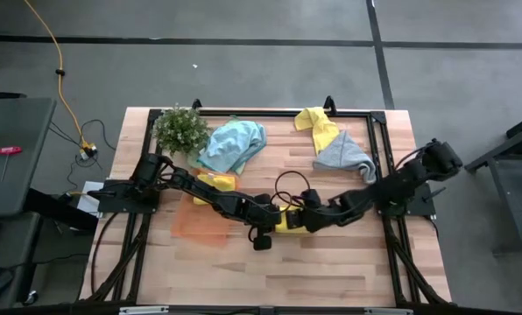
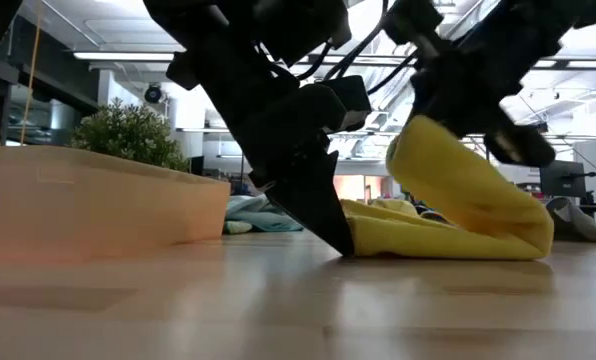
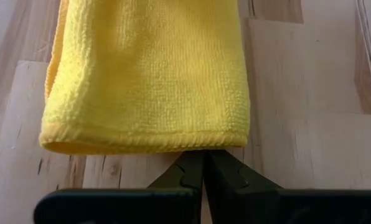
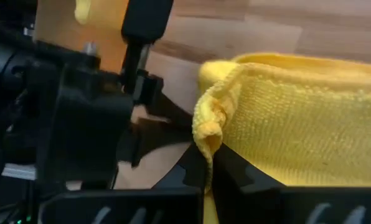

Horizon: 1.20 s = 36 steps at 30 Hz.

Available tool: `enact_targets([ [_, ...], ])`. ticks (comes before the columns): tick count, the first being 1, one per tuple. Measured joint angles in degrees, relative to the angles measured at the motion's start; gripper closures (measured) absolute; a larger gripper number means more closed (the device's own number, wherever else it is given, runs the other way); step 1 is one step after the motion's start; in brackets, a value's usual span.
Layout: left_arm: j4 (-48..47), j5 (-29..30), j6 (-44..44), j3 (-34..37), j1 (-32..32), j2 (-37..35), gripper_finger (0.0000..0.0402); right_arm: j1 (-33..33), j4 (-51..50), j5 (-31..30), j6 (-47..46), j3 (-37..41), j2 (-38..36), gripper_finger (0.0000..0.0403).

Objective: Fold microfiber towels
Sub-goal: Fold the middle right yellow microfiber towel, then put the middle right yellow folded microfiber towel into the orange bin

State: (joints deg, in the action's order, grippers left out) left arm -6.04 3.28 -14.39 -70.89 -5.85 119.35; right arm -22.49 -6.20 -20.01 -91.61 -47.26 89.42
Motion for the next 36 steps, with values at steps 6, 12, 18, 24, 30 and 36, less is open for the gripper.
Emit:
enact_targets([
  [6, -0.18, -0.02, 0.0, -0.02, 0.0, -0.07, 0.0401, 1.69, 5.62, 2.5, 0.23, 0.01, 4.38, 0.0403],
  [12, -0.2, -0.04, -0.35, -0.01, 0.06, -0.13, 0.0401, 1.46, 6.92, 1.92, 0.23, 0.08, 5.42, 0.0399],
  [18, -1.53, -1.15, 0.48, -0.2, 0.22, -0.64, 0.0401, 1.63, 9.07, 1.46, 0.85, 0.06, 5.2, 0.0317],
  [24, -6.81, -0.67, 3.8, -0.07, 0.41, -3.05, 0.0401, 1.91, 9.04, 0.88, 6.24, 0.08, 3.92, 0.0191],
  [30, -13.29, 0.92, 7.62, -0.05, 1.01, -6.24, 0.0401, 3.19, -0.84, 0.9, 16.19, 0.07, -3.93, 0.0133],
  [36, -11.74, 1.25, 11.17, -0.13, 1.05, -11.29, 0.0401, 2.84, -22.23, 6.87, 15.67, 0.06, -13.02, 0.0131],
])
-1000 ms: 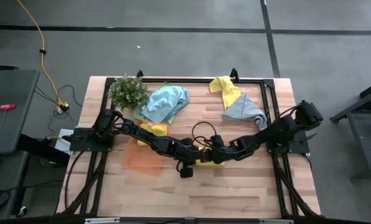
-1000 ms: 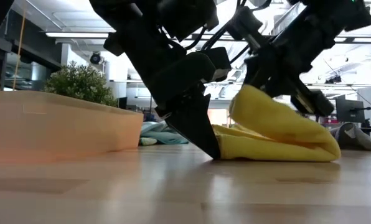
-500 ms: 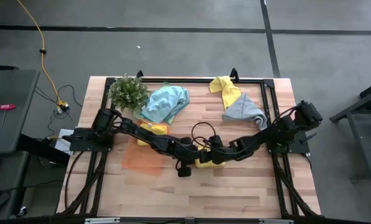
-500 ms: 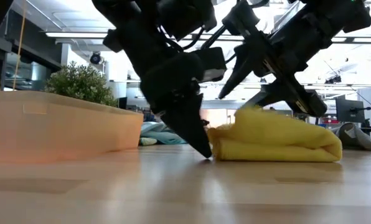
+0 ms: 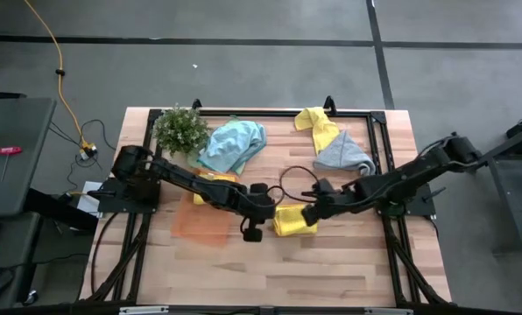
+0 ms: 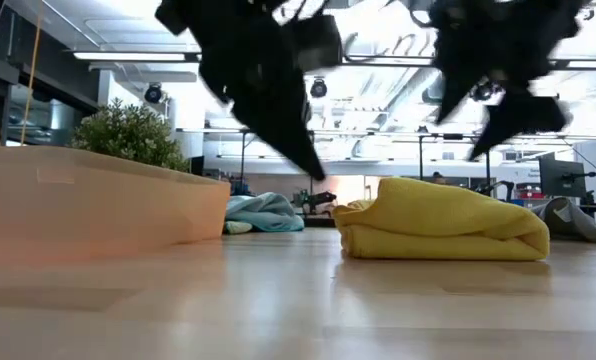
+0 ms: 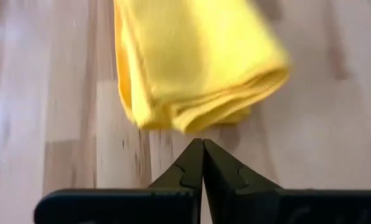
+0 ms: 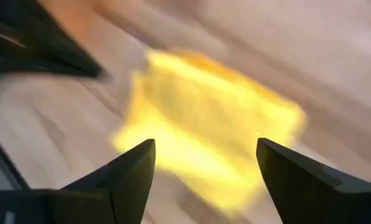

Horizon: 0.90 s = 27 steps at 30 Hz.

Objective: Fold microfiber towels
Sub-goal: Put the middle right yellow folded microfiber towel into the orange bin

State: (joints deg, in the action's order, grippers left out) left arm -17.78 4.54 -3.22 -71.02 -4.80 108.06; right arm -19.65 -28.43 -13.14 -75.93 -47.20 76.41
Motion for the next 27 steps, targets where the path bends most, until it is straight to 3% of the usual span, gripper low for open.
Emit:
enact_targets([
  [5, 8.03, -1.6, 0.43, -0.07, -0.66, -2.16, 0.0401, -2.46, -7.82, 4.31, -3.5, 1.63, -1.47, 0.013],
  [15, 18.47, -5.29, -2.06, -0.04, -1.31, 3.54, 0.0402, -3.22, 14.04, 2.28, -10.75, 13.52, -0.05, 0.013],
  [22, 18.01, -3.05, -2.56, -0.07, -0.99, 9.62, 0.0402, -3.24, 14.19, 2.64, -12.59, 14.81, 2.37, 0.013],
  [27, 14.93, -1.66, -2.44, -0.24, -0.47, 11.65, 0.0402, -3.24, 20.6, 2.7, -13.16, 14.73, 6.04, 0.013],
])
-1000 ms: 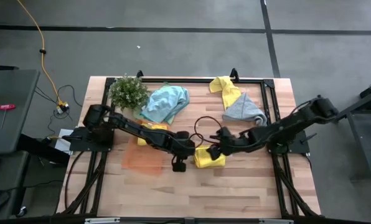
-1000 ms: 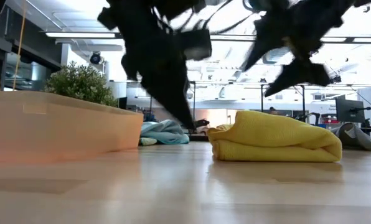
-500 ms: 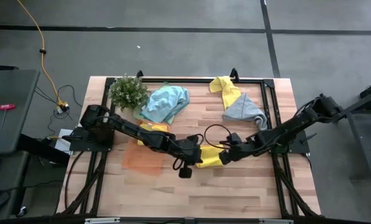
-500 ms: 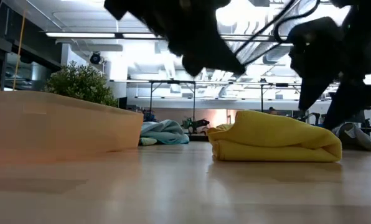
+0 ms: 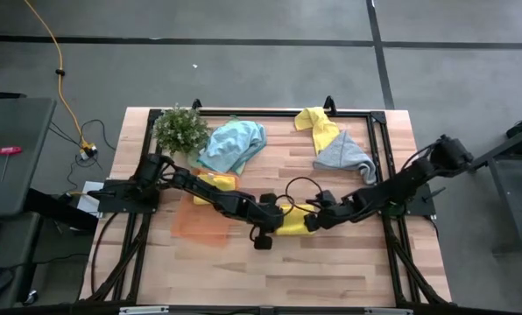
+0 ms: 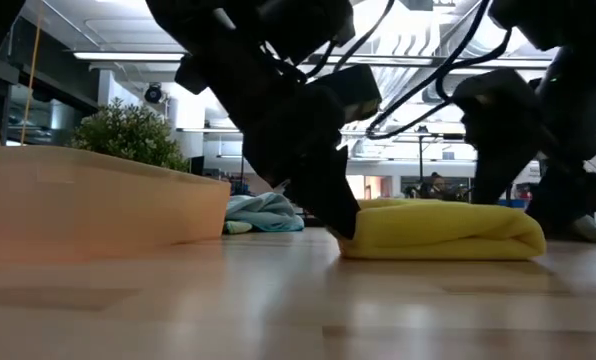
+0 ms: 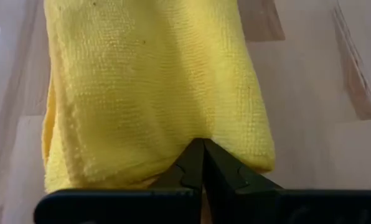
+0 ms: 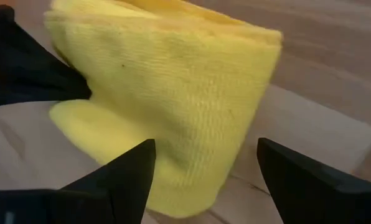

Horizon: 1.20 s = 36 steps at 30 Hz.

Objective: Fold microfiber towels
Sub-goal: Put the middle right yellow folded microfiber towel into the orange bin

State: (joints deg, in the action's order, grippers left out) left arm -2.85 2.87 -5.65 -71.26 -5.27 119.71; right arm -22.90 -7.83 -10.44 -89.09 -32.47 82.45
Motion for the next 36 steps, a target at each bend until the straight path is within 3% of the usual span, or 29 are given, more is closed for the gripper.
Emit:
enact_targets([
  [10, -0.91, 0.46, 1.35, -0.09, 0.0, 1.1, 0.0402, 0.24, 9.5, -3.52, -5.64, -0.44, 7.0, 0.0131],
  [13, -1.02, 0.46, 1.36, -0.09, 0.01, 1.17, 0.0402, 0.26, 9.61, -4.03, -6.57, -0.43, 7.19, 0.0152],
  [16, -1.25, 0.39, 1.36, -0.09, 0.01, 0.65, 0.0402, 0.28, 8.78, -4.12, -7.08, -0.35, 7.05, 0.0214],
  [20, -4.64, 0.08, 1.85, 0.38, 0.08, -2.66, 0.0402, 0.39, 6.86, -5.49, -5.83, -0.22, 5.46, 0.0361],
  [21, -5.83, 0.06, 2.52, 0.52, 0.16, -4.15, 0.0401, 0.44, 5.81, -6.29, -4.79, -0.13, 4.27, 0.038],
  [27, -15.54, 2.51, 7.04, 0.32, 1.01, -18.52, 0.0401, 1.15, -0.27, -8.73, -0.63, -0.15, -5.47, 0.0396],
  [32, -22.76, 10.14, 8.36, 0.2, 1.15, -31.88, 0.0401, 2.52, -1.48, -9.81, 2.57, -0.32, -12.45, 0.0399],
  [36, -30.78, 15.83, 4.69, 0.28, 1.15, -40.63, 0.0401, 3.89, -1.47, -10.8, 6.56, -4.86, -12.9, 0.04],
])
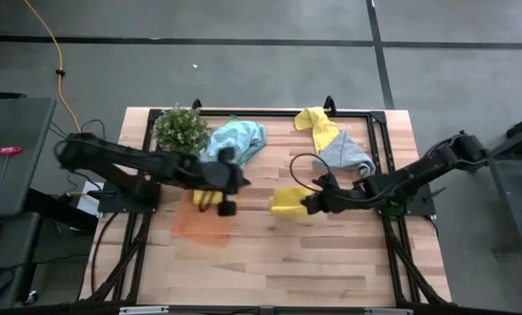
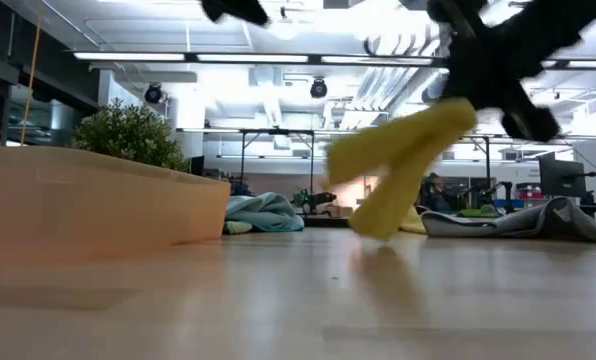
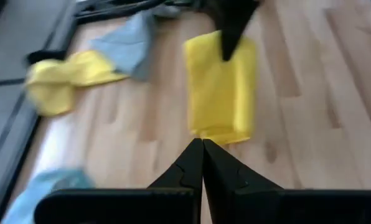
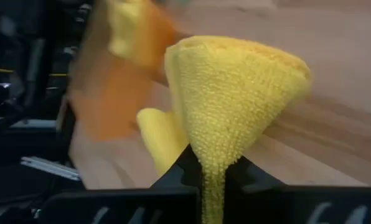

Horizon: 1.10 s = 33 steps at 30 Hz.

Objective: Fold microfiber towels
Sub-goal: Put the middle right yellow folded microfiber towel into the orange bin

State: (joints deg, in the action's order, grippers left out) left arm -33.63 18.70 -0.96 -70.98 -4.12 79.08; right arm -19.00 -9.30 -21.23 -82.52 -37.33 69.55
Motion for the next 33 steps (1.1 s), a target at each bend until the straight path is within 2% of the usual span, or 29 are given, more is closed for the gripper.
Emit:
enact_targets([
  [5, -2.9, 3.39, -6.01, -0.16, -0.02, -10.03, 0.0401, 2.07, 0.48, 0.68, 8.42, -10.02, 5.09, 0.0401],
  [14, 1.29, 5.98, -9.44, -0.09, -0.09, -22.52, 0.0401, 5.94, 1.63, 9.89, 22.79, -31.83, 21.37, 0.0402],
  [20, 6.68, 5.77, -9.5, -0.13, -0.1, -26.63, 0.0401, 8.25, 1.76, 11.3, 29.83, -46.79, 33.31, 0.0402],
  [26, 7.82, 5.52, -9.45, -0.08, -0.11, -29.84, 0.0401, 10.13, 6.83, 11.93, 31.61, -59.3, 46.62, 0.0403],
  [33, 7.72, 5.45, -9.39, -0.11, -0.11, -32.1, 0.0401, 11.67, 19.05, 12.35, 34.53, -66.24, 58.64, 0.0403],
])
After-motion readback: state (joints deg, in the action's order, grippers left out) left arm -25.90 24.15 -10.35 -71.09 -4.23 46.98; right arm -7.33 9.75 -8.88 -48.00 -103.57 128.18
